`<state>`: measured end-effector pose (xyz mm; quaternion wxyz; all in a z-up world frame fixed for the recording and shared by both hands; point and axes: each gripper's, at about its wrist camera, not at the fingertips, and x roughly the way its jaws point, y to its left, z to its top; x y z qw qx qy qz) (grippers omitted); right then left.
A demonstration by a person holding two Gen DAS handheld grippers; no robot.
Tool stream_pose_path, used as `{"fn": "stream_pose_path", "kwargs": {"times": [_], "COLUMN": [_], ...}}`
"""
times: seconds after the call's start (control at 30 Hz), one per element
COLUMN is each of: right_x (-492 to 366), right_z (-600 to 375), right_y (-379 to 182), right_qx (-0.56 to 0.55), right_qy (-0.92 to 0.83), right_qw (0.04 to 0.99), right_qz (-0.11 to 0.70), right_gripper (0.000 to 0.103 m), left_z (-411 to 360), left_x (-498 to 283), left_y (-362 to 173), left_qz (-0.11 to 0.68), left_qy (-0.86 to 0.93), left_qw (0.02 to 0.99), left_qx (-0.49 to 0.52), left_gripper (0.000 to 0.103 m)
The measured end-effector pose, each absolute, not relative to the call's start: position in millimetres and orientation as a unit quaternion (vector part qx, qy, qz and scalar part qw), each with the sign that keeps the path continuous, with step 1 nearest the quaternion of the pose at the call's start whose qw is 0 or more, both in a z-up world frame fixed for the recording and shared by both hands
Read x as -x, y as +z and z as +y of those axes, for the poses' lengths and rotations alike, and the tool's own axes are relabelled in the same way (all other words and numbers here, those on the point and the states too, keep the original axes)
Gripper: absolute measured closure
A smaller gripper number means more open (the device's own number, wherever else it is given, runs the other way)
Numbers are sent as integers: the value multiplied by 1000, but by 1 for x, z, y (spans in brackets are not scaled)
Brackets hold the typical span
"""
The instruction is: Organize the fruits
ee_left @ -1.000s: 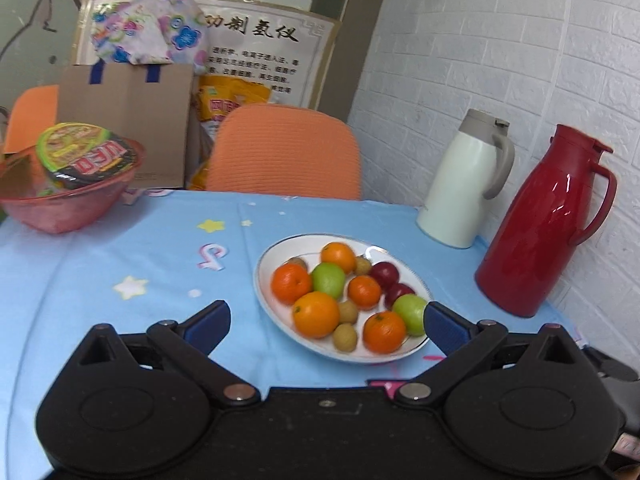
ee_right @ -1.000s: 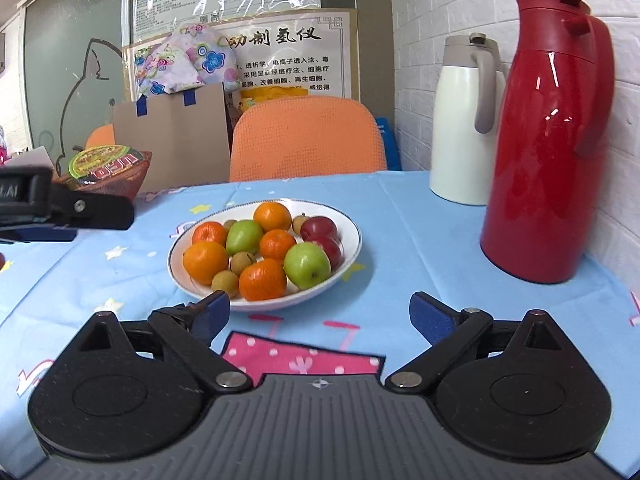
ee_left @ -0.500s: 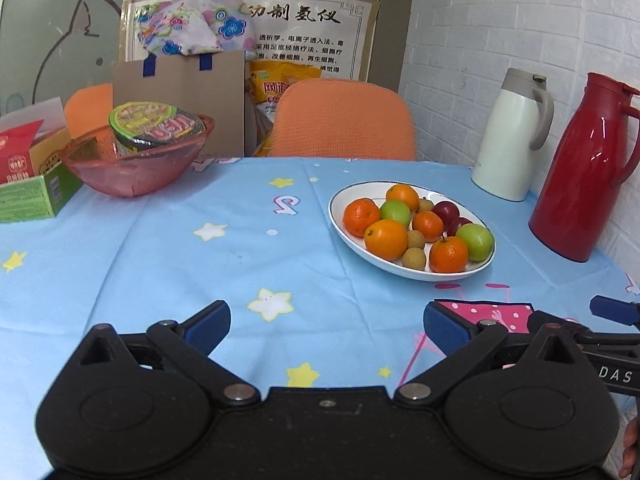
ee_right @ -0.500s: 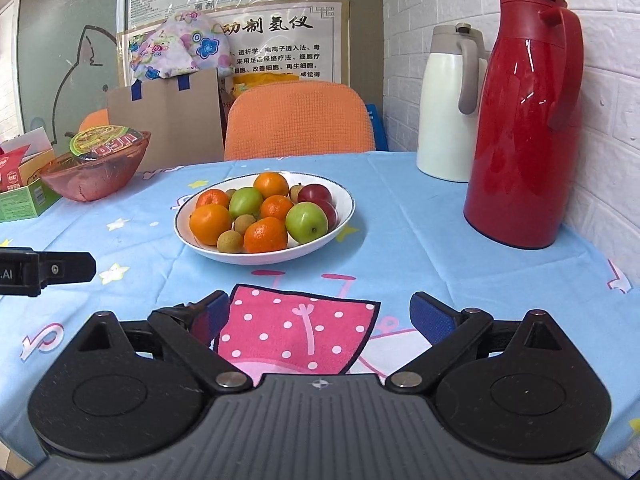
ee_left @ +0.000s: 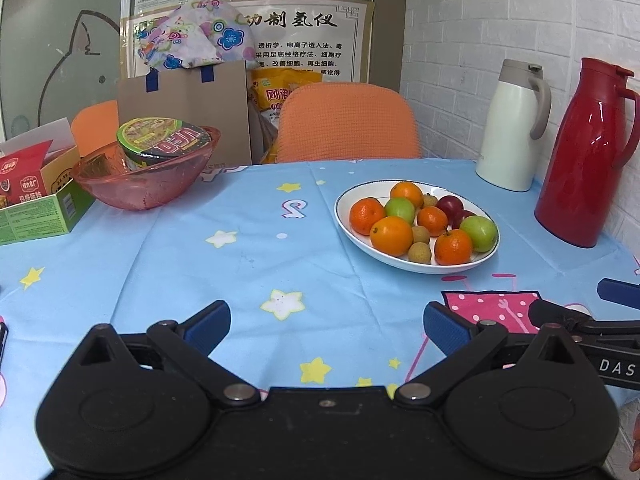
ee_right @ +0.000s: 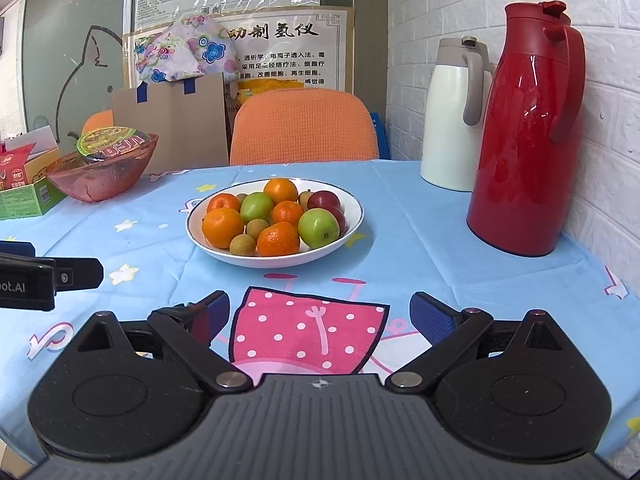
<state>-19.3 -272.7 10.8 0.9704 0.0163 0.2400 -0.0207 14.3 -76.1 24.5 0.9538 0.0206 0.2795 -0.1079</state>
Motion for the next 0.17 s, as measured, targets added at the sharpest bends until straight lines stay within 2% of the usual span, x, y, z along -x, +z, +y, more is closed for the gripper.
{"fn": "stream_pose_path", "kwargs": {"times": [0.17], "right_x": [21], "right_z": [-274], "right_y": [13], "right_qx": [-19], "right_qy": [-28], "right_qw": [971], "right_qz": [237], "right_gripper": [0], "left_z": [-76], "left_x": [-11], "left_y": [27], "left_qz": [273], "left_qy": [-110], "left_qw": [955], "left_qx": [-22], "left_gripper": [0]}}
